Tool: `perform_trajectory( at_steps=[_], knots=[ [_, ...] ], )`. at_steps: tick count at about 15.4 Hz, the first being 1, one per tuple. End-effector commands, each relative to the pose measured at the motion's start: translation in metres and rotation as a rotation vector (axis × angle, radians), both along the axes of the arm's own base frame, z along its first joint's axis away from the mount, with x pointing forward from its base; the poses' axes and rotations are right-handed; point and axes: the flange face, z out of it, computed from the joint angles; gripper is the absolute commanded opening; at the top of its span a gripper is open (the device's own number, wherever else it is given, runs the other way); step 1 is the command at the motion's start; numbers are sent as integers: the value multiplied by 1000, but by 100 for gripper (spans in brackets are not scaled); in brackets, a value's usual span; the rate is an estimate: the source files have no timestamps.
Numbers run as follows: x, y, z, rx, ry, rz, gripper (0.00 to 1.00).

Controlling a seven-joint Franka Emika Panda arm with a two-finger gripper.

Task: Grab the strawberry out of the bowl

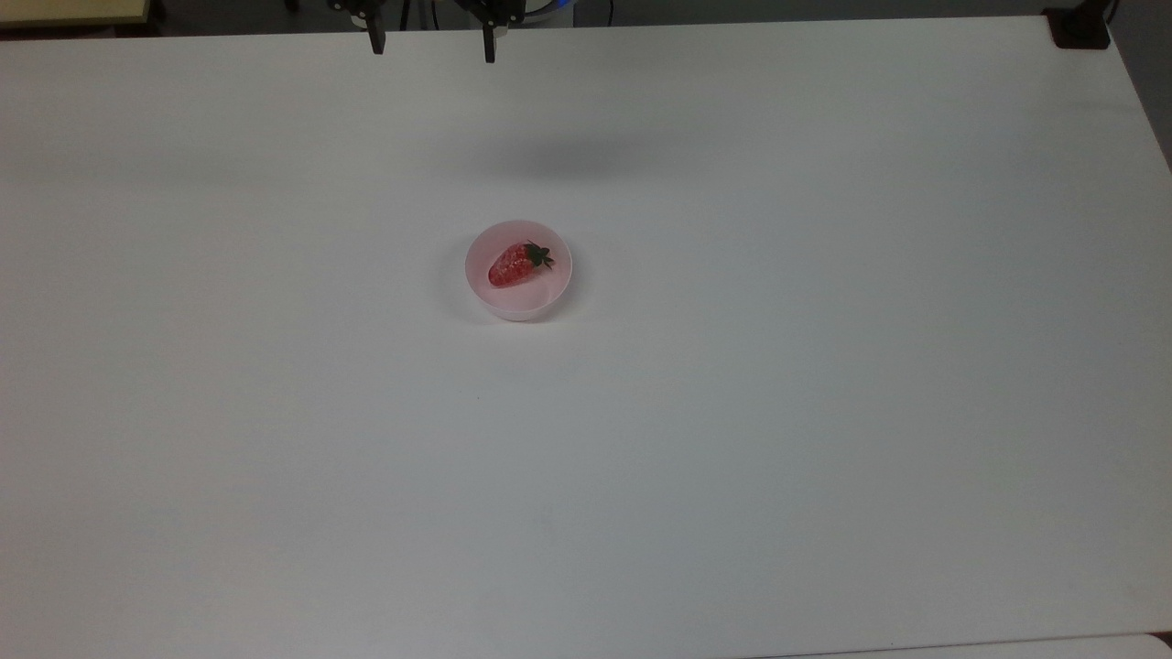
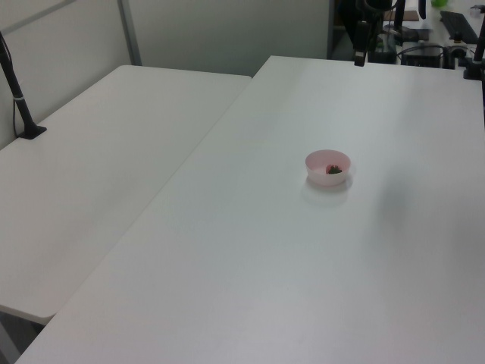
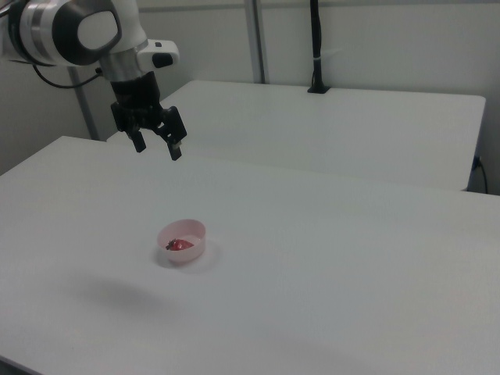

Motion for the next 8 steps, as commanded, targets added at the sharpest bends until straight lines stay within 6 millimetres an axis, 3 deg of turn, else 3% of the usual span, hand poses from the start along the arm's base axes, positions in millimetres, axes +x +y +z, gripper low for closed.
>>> perform_trajectory(
  at_steps=[1,6,8],
  knots=[
    [-7,1,3,4,9,-15,100],
    [-7,0,2,-6,11,-4,100],
    [-5,1,-2,-16,22,77,100]
  ],
)
